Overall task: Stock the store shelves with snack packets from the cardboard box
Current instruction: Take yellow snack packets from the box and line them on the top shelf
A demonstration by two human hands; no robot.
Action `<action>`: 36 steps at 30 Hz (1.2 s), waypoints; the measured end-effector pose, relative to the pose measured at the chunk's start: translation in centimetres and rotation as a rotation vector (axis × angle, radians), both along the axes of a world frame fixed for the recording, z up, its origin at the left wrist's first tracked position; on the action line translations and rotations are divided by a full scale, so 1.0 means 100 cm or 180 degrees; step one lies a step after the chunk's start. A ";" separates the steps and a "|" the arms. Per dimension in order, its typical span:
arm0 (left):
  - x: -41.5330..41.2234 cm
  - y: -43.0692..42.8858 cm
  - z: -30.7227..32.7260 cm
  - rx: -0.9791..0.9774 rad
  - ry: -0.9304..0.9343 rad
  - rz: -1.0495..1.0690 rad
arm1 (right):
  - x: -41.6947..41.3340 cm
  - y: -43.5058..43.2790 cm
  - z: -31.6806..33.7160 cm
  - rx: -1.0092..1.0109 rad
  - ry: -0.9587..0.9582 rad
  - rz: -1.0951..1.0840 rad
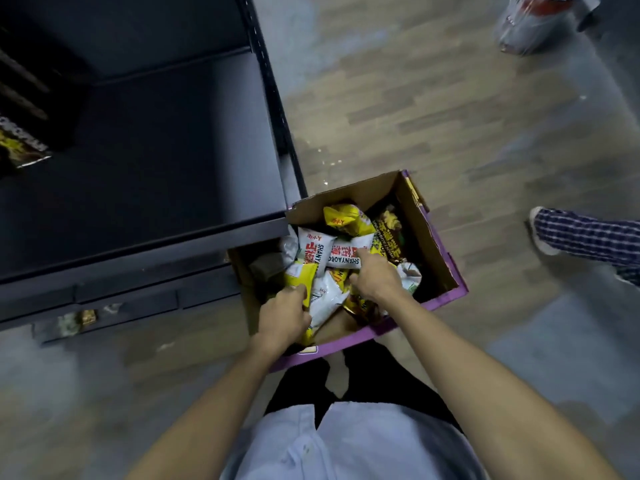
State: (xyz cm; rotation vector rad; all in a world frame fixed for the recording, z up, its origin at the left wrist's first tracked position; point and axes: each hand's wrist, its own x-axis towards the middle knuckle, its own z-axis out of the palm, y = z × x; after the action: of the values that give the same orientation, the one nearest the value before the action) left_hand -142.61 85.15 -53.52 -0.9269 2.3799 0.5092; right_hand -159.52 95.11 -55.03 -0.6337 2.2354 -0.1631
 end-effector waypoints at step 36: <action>-0.042 -0.003 0.011 -0.0434 0.0017 0.0224 | -0.080 -0.010 0.023 -0.1894 0.0612 0.0530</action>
State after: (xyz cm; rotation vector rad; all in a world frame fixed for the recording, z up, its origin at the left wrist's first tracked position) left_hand -146.77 84.89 -52.44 -1.0734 2.4180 0.3795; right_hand -167.56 94.14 -52.75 -1.1890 2.3024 -0.7254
